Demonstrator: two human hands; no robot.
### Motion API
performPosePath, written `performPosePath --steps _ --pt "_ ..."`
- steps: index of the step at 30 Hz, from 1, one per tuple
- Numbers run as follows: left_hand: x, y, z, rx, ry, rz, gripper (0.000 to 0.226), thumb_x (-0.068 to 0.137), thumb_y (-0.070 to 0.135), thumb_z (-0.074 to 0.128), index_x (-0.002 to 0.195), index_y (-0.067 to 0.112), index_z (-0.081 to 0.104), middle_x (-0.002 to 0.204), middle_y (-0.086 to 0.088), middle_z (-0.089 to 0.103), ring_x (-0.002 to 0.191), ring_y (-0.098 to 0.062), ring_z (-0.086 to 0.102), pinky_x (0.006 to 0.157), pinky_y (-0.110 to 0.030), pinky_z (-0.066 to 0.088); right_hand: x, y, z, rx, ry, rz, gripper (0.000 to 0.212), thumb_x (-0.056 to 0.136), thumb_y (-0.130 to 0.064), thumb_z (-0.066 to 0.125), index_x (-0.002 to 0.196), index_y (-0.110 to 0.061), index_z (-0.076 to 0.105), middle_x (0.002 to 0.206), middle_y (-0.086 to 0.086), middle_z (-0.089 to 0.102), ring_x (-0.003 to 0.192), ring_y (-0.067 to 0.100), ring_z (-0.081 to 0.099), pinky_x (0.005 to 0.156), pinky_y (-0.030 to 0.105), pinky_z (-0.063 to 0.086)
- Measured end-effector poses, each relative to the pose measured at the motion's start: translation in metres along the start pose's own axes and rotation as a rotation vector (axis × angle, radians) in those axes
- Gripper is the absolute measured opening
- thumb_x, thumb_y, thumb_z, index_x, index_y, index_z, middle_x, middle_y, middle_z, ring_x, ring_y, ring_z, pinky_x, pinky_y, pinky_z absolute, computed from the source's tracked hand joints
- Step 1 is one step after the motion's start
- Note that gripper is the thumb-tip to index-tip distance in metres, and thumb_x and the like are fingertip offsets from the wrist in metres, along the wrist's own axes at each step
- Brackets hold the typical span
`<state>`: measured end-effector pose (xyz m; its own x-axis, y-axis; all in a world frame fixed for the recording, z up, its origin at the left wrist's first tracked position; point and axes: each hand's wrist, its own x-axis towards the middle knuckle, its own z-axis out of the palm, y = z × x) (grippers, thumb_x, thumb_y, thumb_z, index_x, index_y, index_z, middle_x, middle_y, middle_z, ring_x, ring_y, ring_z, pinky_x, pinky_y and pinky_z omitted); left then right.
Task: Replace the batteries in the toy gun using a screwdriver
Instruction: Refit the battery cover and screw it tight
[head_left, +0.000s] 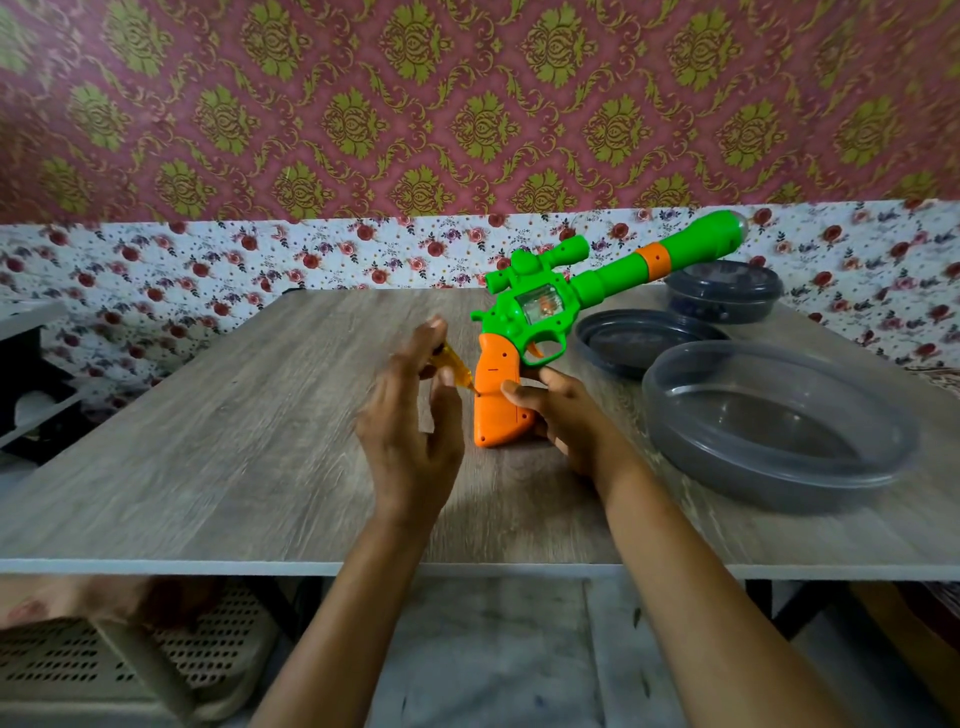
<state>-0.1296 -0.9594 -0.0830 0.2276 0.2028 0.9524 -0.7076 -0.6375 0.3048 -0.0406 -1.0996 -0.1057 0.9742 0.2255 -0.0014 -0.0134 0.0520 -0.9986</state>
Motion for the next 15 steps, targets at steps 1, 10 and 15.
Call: performPosePath --steps 1,10,15 --pt "-0.0003 -0.0011 -0.0002 -0.009 -0.002 0.016 0.029 0.091 0.010 0.053 0.120 0.012 0.051 0.119 -0.003 0.057 0.098 -0.014 0.062 0.082 -0.017 0.050 0.0002 0.0003 0.0000 0.002 0.001 0.002 0.055 0.079 -0.028 0.068 0.131 -0.019 0.050 0.124 0.010 0.061 0.111 0.028 0.059 0.100 0.051 0.045" --pt "0.0015 -0.0021 -0.0003 0.029 0.093 -0.015 0.024 0.094 0.015 0.052 0.118 0.014 0.052 0.106 -0.002 0.062 0.090 0.003 0.058 0.076 -0.012 0.047 0.0003 0.0002 -0.0012 -0.009 0.005 0.008 0.060 0.081 -0.029 0.068 0.135 -0.018 0.045 0.129 0.009 0.057 0.115 0.027 0.056 0.101 0.050 0.044" --pt "0.0018 0.0015 -0.0019 0.010 0.061 -0.028 0.024 0.092 0.012 0.047 0.116 0.017 0.050 0.108 -0.001 0.062 0.092 -0.010 0.062 0.072 -0.020 0.051 -0.0016 -0.0016 -0.0022 -0.014 -0.005 -0.001 0.044 0.085 -0.024 0.063 0.127 -0.020 0.050 0.124 0.009 0.060 0.113 0.027 0.057 0.101 0.048 0.044"
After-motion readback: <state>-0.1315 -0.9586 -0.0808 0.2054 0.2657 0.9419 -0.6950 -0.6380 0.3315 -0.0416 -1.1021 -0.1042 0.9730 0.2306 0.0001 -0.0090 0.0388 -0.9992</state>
